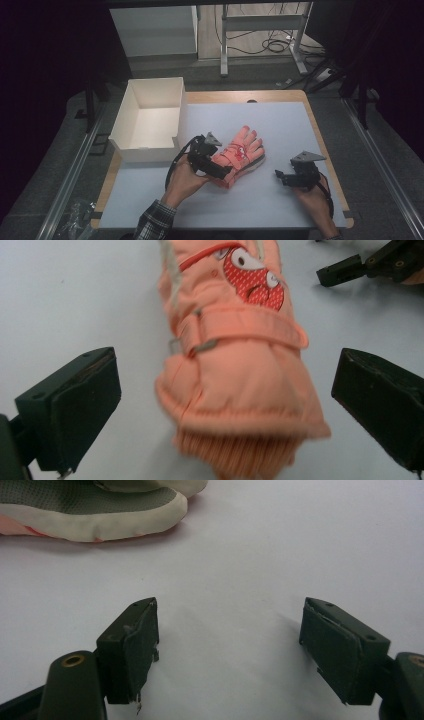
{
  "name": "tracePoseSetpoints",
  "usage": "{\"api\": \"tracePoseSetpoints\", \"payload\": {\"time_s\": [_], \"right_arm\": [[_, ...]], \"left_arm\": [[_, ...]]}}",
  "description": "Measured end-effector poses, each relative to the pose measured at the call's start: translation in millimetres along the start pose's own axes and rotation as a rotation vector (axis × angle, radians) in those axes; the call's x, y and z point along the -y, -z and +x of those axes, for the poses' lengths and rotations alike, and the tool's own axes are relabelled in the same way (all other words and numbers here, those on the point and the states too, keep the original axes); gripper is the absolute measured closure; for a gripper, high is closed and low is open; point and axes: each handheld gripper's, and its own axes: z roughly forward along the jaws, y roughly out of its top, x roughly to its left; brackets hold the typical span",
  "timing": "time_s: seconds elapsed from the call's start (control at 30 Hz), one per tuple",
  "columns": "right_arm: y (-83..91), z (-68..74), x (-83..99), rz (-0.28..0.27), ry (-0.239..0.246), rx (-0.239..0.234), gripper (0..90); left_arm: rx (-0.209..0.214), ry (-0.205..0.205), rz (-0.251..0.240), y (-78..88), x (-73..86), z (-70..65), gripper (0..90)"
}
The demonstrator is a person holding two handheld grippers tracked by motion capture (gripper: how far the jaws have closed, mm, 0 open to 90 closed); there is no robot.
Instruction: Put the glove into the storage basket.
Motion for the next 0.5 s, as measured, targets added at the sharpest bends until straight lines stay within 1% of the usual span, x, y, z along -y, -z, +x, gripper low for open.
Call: {"api": "tracePoseSetpoints", "payload": {"time_s": [0.13,0.27,0.37,0.43,0.5], "right_arm": [[0.0,0.0,0.1,-0.001,0.001,0.000,23.9],[0.1,0.1,0.1,0.000,-0.001,0.000,23.9],[0.1,0.2,0.1,-0.001,-0.001,0.000,23.9],[0.0,0.1,0.2,-0.001,0.001,0.001,23.9],[0.1,0.2,0.1,-0.001,-0.001,0.001,23.9]], "left_arm": [[-0.023,-0.016,0.024,-16.6,-6.6,-4.7,0.0],[-0.030,-0.034,0.047,-32.8,-8.8,-8.1,0.0],[-0.032,-0.038,0.075,-44.5,-7.2,-9.3,0.0],[-0.026,-0.040,0.089,-51.8,-4.2,-9.6,0.0],[-0.033,-0.044,0.107,-58.6,-0.7,-10.7,0.0]]}}
